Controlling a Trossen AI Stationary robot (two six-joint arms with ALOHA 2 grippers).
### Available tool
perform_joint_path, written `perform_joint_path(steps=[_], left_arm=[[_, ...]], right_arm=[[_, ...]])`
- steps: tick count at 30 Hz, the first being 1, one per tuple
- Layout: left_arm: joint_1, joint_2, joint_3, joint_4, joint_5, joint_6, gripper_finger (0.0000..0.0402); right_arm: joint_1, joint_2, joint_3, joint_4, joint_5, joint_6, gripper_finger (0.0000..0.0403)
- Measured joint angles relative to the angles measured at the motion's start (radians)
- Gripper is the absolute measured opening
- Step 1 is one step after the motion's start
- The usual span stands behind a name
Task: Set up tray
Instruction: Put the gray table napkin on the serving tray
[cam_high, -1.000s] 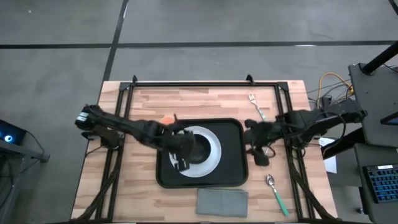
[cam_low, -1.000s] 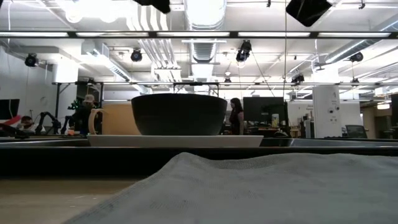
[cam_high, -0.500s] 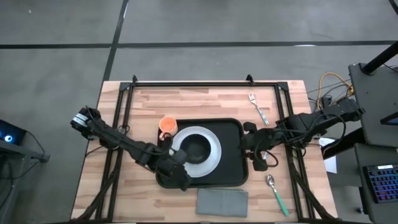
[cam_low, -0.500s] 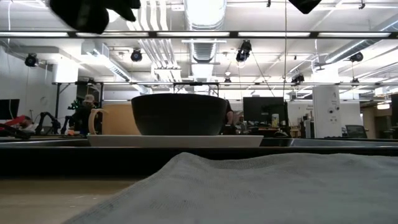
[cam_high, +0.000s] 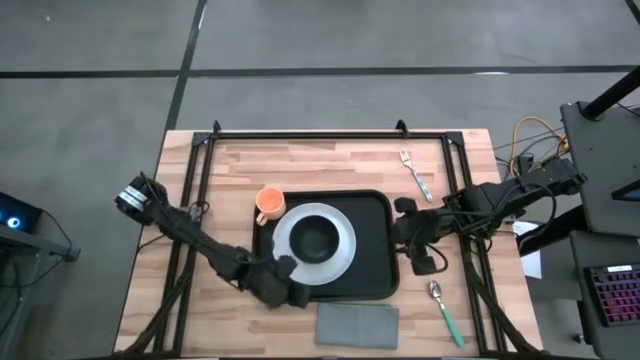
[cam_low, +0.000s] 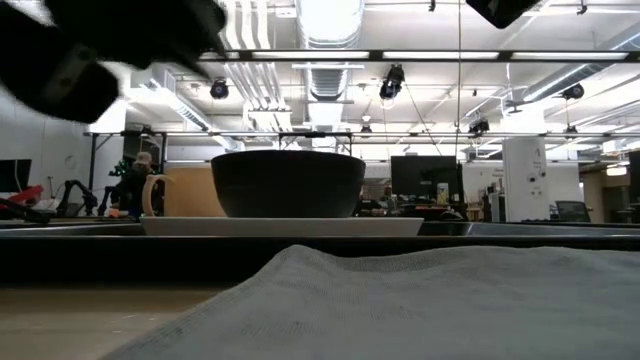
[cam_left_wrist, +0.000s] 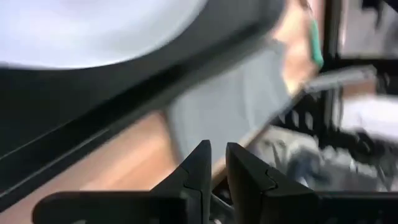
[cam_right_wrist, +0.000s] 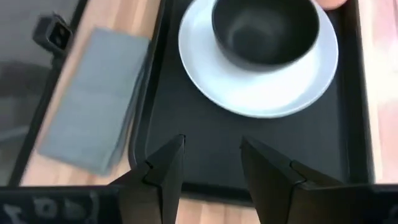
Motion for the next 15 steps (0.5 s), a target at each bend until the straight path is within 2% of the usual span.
perform_joint_path(steps=[4, 8, 11, 15], left_arm=[[-0.052, 0.025, 0.011, 0.000, -0.169, -0.123, 0.0030], [-0.075, 0.096, 0.097, -0.026, -0.244, -0.165, 0.0030], [-0.076, 0.192, 0.242, -0.154, -0.249, -0.195, 0.0030], [-0.076, 0.345, 0.515, -0.442, -0.227, -0.230, 0.0030]], right_arm=[[0.000, -0.002, 0.000, -0.041, 0.000, -0.038, 0.0146], [0.000, -0.010, 0.000, -0.041, 0.001, -0.087, 0.0146], [-0.002, -0.021, 0.000, -0.030, 0.003, -0.110, 0.0146], [-0.002, -0.056, 0.000, -0.029, 0.006, -0.119, 0.0146]])
